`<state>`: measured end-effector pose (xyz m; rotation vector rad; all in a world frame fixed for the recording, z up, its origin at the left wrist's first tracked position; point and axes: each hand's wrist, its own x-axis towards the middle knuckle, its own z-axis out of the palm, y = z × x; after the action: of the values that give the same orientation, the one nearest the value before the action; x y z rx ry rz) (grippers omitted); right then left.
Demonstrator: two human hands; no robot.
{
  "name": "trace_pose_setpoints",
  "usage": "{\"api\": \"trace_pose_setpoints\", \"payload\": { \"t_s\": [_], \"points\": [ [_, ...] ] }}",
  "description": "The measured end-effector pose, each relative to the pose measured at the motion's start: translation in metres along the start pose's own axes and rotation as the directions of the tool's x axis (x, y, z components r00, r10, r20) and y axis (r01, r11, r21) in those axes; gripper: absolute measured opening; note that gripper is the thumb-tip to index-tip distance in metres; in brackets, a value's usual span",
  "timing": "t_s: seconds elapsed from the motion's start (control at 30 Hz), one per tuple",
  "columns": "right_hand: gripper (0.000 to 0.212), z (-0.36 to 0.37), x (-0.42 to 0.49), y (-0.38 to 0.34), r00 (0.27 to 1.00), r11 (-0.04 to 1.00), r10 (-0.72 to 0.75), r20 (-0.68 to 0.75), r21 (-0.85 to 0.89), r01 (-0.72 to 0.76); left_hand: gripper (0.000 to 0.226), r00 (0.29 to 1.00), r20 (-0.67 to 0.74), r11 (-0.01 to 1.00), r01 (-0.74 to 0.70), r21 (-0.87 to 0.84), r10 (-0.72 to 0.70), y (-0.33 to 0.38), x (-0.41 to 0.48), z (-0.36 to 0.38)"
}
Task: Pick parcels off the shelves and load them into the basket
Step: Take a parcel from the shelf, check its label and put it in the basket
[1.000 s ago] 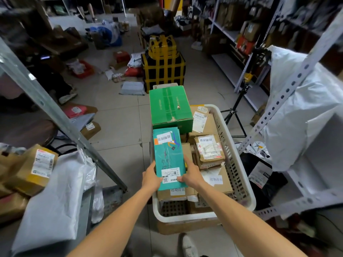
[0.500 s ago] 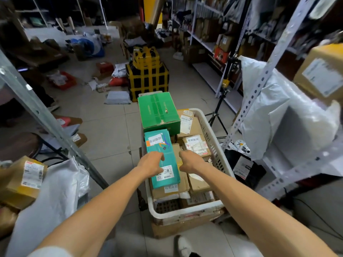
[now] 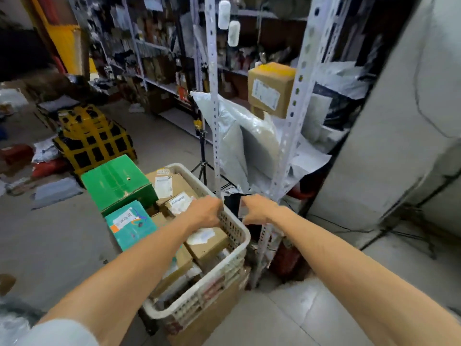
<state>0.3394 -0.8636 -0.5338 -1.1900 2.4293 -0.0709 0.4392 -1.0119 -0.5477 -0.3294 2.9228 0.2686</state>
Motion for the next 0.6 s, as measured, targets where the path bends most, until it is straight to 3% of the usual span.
{"api": "trace_pose_setpoints", "payload": {
  "t_s": [0.2, 0.37, 0.6],
  "points": [
    [0.041, -0.002, -0.106, 0.092, 0.974, 0.971, 0.217, -0.067, 0.121, -0.208, 0.045, 0.969, 0.076, 0.969, -0.239, 0.056, 0.235, 0.118, 0.026, -0.011],
    [0.038, 0.015, -0.2, 0.163, 0.897, 0.893, 0.43, -0.105, 0.194, -0.406, 0.048, 0.899, 0.149, 0.906, -0.422, 0.04, 0.412, 0.224, 0.038, -0.001],
    [0.053, 0.042, -0.33, 0.233, 0.694, 0.687, 0.713, -0.1, 0.3, -0.662, 0.052, 0.758, 0.178, 0.763, -0.644, 0.049, 0.628, 0.381, 0.046, 0.013]
  ]
}}
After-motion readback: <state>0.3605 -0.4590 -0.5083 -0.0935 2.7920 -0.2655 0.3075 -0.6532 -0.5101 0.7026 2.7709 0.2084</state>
